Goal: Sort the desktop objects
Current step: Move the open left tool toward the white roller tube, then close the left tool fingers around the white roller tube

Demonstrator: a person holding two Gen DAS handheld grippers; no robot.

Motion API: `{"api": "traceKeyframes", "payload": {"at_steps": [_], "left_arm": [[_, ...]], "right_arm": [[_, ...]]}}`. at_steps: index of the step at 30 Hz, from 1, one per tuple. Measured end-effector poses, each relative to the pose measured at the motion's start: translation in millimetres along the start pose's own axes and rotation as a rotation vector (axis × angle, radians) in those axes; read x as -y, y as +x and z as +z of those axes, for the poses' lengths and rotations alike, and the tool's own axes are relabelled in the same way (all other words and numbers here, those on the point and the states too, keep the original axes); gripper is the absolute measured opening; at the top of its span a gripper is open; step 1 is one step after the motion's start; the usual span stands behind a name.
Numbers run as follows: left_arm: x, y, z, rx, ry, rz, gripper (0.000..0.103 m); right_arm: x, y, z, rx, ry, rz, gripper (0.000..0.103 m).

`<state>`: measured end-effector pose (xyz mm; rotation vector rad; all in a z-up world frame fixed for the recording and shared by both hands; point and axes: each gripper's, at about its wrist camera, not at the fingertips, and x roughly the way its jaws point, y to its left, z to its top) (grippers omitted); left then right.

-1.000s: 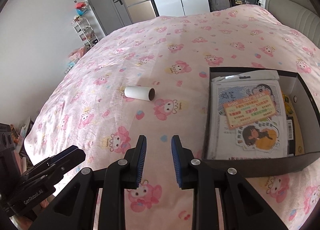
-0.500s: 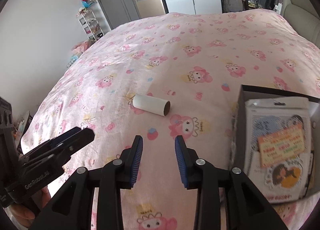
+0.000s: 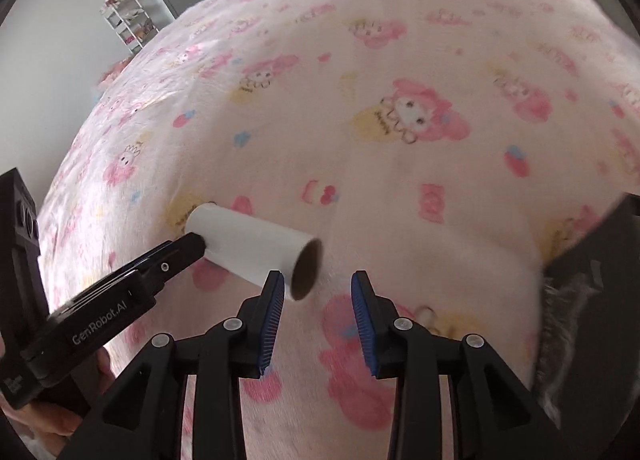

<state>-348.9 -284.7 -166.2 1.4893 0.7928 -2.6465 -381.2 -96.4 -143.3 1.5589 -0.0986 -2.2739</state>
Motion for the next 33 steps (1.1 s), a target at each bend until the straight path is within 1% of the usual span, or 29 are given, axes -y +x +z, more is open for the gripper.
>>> {"api": "traceKeyframes", "payload": {"at_steps": [1, 2, 3, 4, 5, 6, 7, 8, 9, 10, 12, 17, 20, 24, 25, 26, 27, 29, 30, 32, 33], "left_arm": [[-0.4, 5.4, 1.9, -0.014, -0.007, -0.012, 0.05], [0.5, 10.0, 1.9, -0.033, -0.009, -0.016, 0.045], [1.5, 14.7, 1.8, -0.053, -0.011, -0.02, 0.027], [2.4, 19.3, 1.7, -0.072, -0.014, -0.023, 0.021], [6.3, 20.7, -1.1, -0.077, 0.003, -0.023, 0.016], [11.7, 19.0, -6.1, -0.07, 0.023, -0.025, 0.011], [15.6, 16.9, -11.0, -0.068, 0.033, -0.031, 0.009], [18.9, 14.8, -15.8, -0.068, 0.04, -0.035, 0.004], [22.2, 12.6, -20.5, -0.068, 0.048, -0.038, 0.002], [23.9, 10.0, -24.8, -0.067, 0.051, -0.04, 0.002], [23.5, 4.7, -29.6, -0.061, 0.05, -0.037, 0.002], [13.2, -2.1, -20.1, -0.036, 0.034, -0.011, 0.002], [7.1, -6.2, -14.4, -0.021, 0.025, 0.005, 0.005], [-1.1, -11.6, -6.8, -0.001, 0.012, 0.026, 0.005], [-3.2, -13.0, -4.9, 0.004, 0.009, 0.031, 0.006], [-5.3, -14.3, -3.0, 0.009, 0.006, 0.036, 0.012], [-7.0, -14.2, 0.4, 0.015, -0.002, 0.043, 0.028], [-10.9, -11.6, 9.2, 0.03, -0.04, 0.03, 0.05], [-11.3, -8.5, 14.0, 0.03, -0.055, 0.004, 0.05], [-7.9, 1.8, 24.8, 0.021, -0.065, -0.058, 0.05], [-3.7, 9.5, 29.9, 0.013, -0.053, -0.06, 0.05]], "right_arm": [[2.9, 10.2, 6.4, -0.023, 0.017, 0.022, 0.04], [4.2, 17.8, 9.2, -0.041, 0.026, 0.045, 0.041], [5.6, 25.4, 11.9, -0.059, 0.036, 0.067, 0.041], [6.5, 29.6, 13.6, -0.068, 0.041, 0.09, 0.041], [7.3, 33.6, 15.3, -0.076, 0.047, 0.113, 0.041], [5.1, 31.0, 15.6, -0.066, 0.033, 0.114, 0.04], [2.8, 28.3, 15.8, -0.057, 0.02, 0.115, 0.032], [-1.1, 22.9, 13.7, -0.046, 0.004, 0.125, 0.029], [-5.0, 17.6, 11.6, -0.036, -0.011, 0.135, 0.022], [-7.9, 13.9, 8.5, -0.031, -0.03, 0.122, 0.02], [-10.1, 8.0, 4.1, -0.023, -0.047, 0.106, 0.019], [-7.1, -4.0, -2.5, -0.006, -0.044, 0.085, 0.019], [-5.3, -11.2, -6.4, 0.004, -0.042, 0.073, 0.019], [-2.9, -20.6, -11.5, 0.018, -0.039, 0.056, 0.019], [-2.1, -18.2, -8.9, 0.019, -0.035, 0.055, 0.019], [-1.2, -15.8, -6.2, 0.02, -0.03, 0.054, 0.019], [-0.4, -13.4, -3.6, 0.022, -0.025, 0.053, 0.019], [1.3, -8.6, 1.8, 0.024, -0.015, 0.05, 0.021], [2.1, -6.2, 4.4, 0.026, -0.01, 0.049, 0.024], [5.4, 0.8, 11.3, 0.023, 0.005, 0.042, 0.025], [7.8, 5.2, 15.5, 0.019, 0.015, 0.038, 0.025]]}}
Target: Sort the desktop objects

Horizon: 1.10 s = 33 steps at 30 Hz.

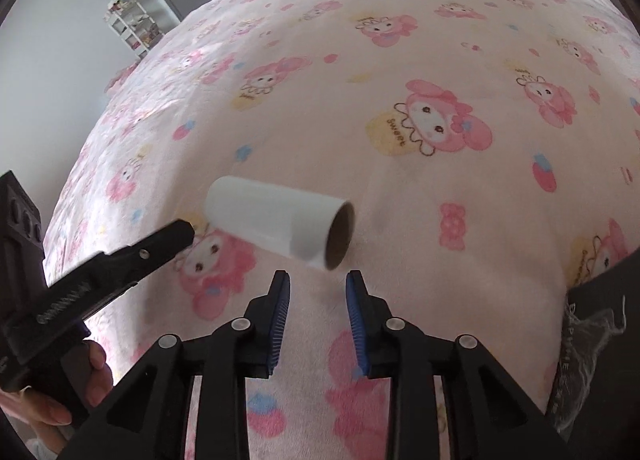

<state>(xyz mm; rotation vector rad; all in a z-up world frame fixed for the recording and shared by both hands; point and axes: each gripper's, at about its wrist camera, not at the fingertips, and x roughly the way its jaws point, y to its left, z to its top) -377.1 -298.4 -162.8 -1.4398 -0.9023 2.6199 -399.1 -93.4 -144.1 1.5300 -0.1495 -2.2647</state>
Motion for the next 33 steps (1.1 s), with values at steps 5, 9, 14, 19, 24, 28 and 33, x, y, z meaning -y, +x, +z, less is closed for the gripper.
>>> {"api": "traceKeyframes", "payload": {"at_steps": [5, 9, 14, 19, 24, 28, 33], "left_arm": [[12.3, 19.2, 0.9, -0.048, 0.019, -0.021, 0.051], [16.7, -0.5, -29.6, -0.061, 0.043, -0.018, 0.044], [22.3, -25.1, -67.7, -0.078, 0.073, -0.015, 0.037], [27.9, -49.6, -105.8, -0.094, 0.102, -0.012, 0.037], [39.0, -75.3, -161.3, -0.118, 0.132, -0.001, 0.023], [35.0, -85.3, -204.0, -0.139, 0.098, 0.006, 0.023], [24.3, -96.9, -207.5, -0.112, 0.055, 0.011, 0.023]], "right_arm": [[8.3, 17.1, 14.7, -0.051, 0.022, 0.088, 0.026], [1.9, 16.2, 14.9, -0.054, -0.046, 0.077, 0.027], [-2.6, 0.5, 0.6, -0.054, -0.087, 0.07, 0.027], [-7.9, -40.0, -36.7, -0.026, -0.122, 0.116, 0.028], [-14.7, -75.1, -97.6, -0.045, -0.156, 0.173, 0.027], [-16.2, -91.3, -138.8, -0.041, -0.196, 0.136, 0.027], [1.8, -95.7, -144.6, -0.039, -0.153, 0.107, 0.027]]}}
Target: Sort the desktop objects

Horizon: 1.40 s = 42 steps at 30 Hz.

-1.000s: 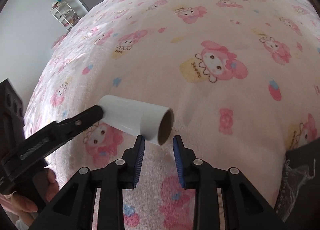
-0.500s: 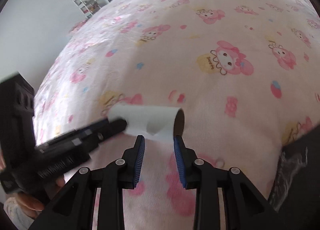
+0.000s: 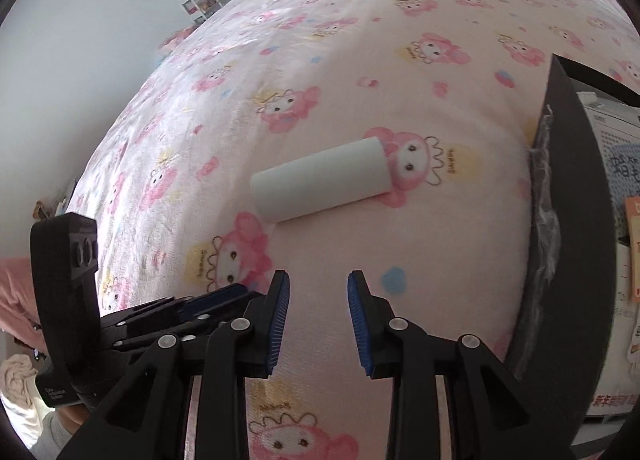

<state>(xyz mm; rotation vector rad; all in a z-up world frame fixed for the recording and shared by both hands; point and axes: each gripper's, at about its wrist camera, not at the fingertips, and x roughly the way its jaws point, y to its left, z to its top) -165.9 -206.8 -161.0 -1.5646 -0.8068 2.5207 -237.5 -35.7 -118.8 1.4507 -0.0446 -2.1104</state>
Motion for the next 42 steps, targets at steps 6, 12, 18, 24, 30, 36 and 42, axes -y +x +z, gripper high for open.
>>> {"api": "traceKeyframes", "payload": {"at_steps": [6, 12, 18, 24, 30, 36, 42], "left_arm": [[-6.6, 4.2, 27.8, 0.045, -0.044, -0.028, 0.023], [-13.5, 10.4, 56.6, 0.088, -0.088, -0.058, 0.023], [-20.0, 13.8, 74.2, 0.108, -0.138, -0.028, 0.023], [-29.0, 5.2, 73.2, 0.145, -0.18, -0.11, 0.023], [-15.3, 16.6, 77.5, 0.105, -0.148, -0.124, 0.023], [-13.7, 8.8, 61.9, 0.076, -0.137, -0.108, 0.023], [-16.3, 13.9, 63.3, 0.049, -0.149, -0.122, 0.032]], "right_arm": [[10.1, -8.7, 27.1, 0.059, 0.032, -0.033, 0.029], [28.3, 2.3, 55.6, 0.068, 0.09, -0.081, 0.035], [40.2, 40.9, 88.9, 0.056, 0.184, -0.151, 0.056], [42.5, 60.6, 99.7, 0.01, 0.206, -0.05, 0.056], [37.7, 58.8, 87.0, 0.007, 0.187, -0.026, 0.056], [16.9, 40.9, 51.5, -0.06, 0.091, -0.012, 0.056], [27.5, 27.7, 56.0, 0.038, 0.092, -0.129, 0.056]]}}
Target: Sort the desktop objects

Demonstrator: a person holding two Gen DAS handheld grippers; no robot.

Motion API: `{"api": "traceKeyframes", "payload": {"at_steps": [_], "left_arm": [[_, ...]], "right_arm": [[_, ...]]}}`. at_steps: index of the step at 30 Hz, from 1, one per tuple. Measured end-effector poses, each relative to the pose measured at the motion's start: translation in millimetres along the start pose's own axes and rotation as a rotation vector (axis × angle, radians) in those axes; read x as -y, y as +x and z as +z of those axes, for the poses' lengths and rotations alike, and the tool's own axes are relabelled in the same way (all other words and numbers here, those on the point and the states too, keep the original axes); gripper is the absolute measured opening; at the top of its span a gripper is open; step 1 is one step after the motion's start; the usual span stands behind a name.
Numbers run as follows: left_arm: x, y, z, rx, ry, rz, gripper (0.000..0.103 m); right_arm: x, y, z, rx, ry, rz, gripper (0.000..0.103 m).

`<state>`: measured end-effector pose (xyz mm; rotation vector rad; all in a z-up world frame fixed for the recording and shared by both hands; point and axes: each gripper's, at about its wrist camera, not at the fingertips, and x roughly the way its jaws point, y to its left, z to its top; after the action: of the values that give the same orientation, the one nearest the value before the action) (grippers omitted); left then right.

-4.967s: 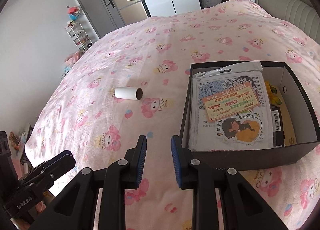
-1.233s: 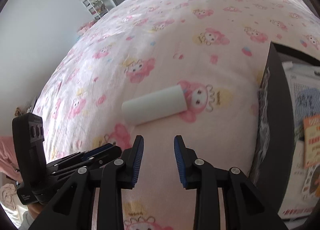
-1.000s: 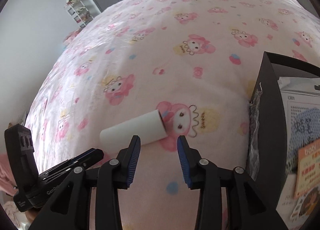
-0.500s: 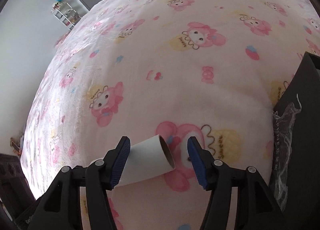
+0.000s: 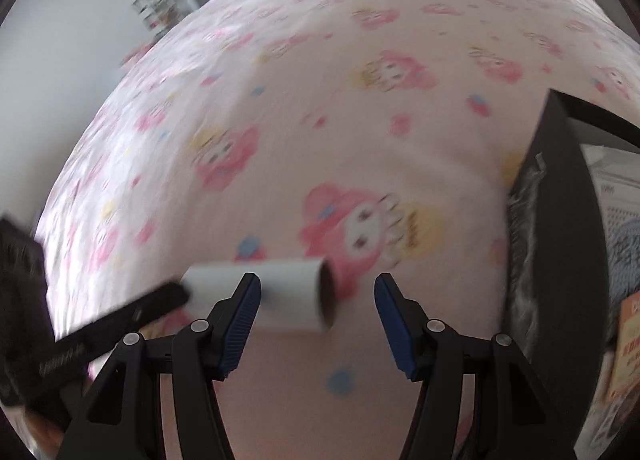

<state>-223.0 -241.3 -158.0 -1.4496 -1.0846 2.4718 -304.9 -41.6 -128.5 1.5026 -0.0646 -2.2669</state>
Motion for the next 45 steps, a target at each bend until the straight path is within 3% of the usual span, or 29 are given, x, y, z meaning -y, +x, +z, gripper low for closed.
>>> {"api": "traceKeyframes", "payload": {"at_steps": [3, 6, 10, 13, 20, 29, 36, 45], "left_arm": [[8.5, 6.3, 4.2, -0.032, 0.032, -0.014, 0.032], [16.8, 10.1, -0.4, -0.064, 0.067, -0.029, 0.032], [12.9, 6.7, -15.7, -0.072, 0.037, -0.036, 0.033], [13.5, -5.9, -30.6, -0.059, 0.051, -0.031, 0.033], [10.5, -48.7, -67.8, -0.014, 0.024, -0.103, 0.033], [20.9, -81.3, -129.3, -0.026, 0.031, -0.121, 0.033], [49.9, -91.9, -142.7, -0.023, 0.099, -0.135, 0.033], [102.4, -104.6, -146.2, -0.001, 0.207, -0.152, 0.033]], "right_arm": [[10.6, 13.2, 9.2, -0.079, 0.072, 0.105, 0.056], [1.0, 4.0, 2.9, -0.064, 0.04, 0.197, 0.055], [-1.4, 3.3, -11.7, -0.075, 0.022, 0.16, 0.051], [-2.0, -1.6, -21.7, -0.081, 0.027, 0.179, 0.049], [-19.5, -48.3, -51.7, -0.039, -0.025, 0.229, 0.045], [-27.5, -92.6, -117.3, -0.034, -0.066, 0.219, 0.045], [-14.3, -119.5, -139.0, -0.009, -0.037, 0.198, 0.045], [4.5, -173.5, -138.9, 0.115, -0.008, 0.188, 0.045]]}}
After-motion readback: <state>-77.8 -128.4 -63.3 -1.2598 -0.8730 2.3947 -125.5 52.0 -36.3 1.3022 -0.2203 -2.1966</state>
